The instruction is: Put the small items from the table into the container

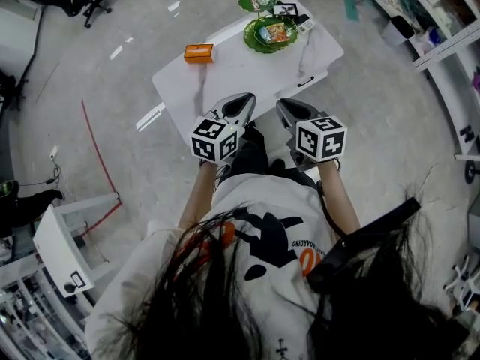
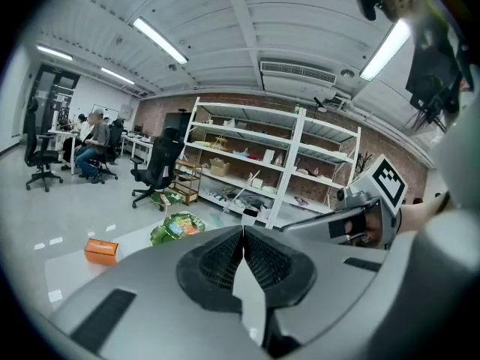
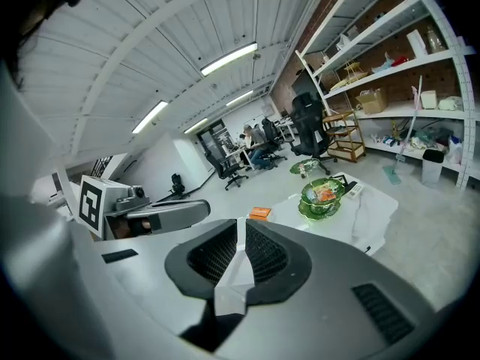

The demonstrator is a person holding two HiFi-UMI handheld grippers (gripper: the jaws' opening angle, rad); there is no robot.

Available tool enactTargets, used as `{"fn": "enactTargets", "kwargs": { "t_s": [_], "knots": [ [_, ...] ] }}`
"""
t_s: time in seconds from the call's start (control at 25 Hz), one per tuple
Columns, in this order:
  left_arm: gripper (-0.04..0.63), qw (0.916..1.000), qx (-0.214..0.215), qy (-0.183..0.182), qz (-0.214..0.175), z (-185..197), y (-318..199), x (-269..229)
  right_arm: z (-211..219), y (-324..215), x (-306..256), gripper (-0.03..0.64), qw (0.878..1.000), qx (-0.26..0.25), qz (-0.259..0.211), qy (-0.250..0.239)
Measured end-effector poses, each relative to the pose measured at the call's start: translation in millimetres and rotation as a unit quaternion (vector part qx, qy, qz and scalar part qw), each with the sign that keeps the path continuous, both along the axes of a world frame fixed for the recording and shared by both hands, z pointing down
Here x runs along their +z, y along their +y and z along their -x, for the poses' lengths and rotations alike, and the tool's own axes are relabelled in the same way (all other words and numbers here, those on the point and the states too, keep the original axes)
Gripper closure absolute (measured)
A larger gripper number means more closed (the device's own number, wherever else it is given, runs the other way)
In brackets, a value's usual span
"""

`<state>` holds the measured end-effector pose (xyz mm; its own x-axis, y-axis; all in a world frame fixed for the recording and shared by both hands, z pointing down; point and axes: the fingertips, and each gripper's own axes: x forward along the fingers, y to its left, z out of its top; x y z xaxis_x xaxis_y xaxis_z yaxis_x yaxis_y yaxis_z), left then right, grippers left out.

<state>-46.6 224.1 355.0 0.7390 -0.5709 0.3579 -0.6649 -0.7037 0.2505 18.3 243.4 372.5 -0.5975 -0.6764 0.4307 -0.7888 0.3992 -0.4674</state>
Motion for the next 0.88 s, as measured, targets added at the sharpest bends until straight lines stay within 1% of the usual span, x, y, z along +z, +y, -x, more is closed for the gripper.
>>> {"fn": "enactTargets", "kwargs": {
  "t_s": [0.36, 0.56, 0.76, 0.88],
  "knots": [
    [0.584, 0.9999, 0.004, -0.005, -0.008, 3, 1, -6, 3, -2, -8, 0.571, 1.0, 0.002, -0.012, 0.002],
    [0.584, 1.0, 0.005, -0.007, -0.005, 6, 1, -4, 3, -5, -9, 0.571, 1.0, 0.003, -0.013, 0.002],
    [0.584, 0.9997, 0.016, 0.014, -0.01, 9, 7, -8, 3, -9, -8, 0.571, 1.0, 0.006, -0.01, 0.001],
    [0.584, 0.9995, 0.021, 0.019, -0.012, 11, 9, -9, 5, -9, -6, 0.571, 1.0, 0.006, -0.007, 0.001]
  ]
}}
